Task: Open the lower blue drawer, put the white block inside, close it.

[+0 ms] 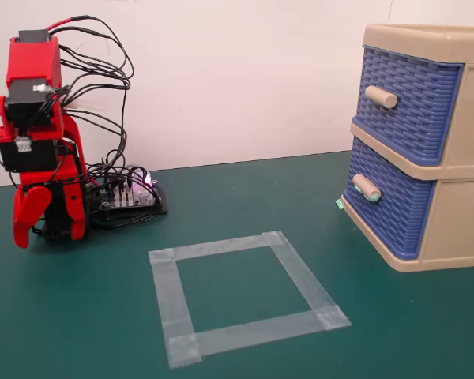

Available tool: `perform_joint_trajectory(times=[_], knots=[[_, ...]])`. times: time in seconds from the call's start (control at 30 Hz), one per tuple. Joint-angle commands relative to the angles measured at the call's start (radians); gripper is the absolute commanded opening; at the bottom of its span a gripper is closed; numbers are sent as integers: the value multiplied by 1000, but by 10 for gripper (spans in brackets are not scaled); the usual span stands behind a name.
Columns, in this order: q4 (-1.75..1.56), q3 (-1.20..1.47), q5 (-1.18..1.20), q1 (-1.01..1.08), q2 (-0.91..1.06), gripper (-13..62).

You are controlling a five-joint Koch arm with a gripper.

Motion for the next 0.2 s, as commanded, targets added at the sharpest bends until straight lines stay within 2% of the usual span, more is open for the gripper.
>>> perform_joint_trajectory(times=[0.0, 0.17], knots=[[155, 5, 8, -3, 41, 345], [155, 5, 8, -3, 41, 345]])
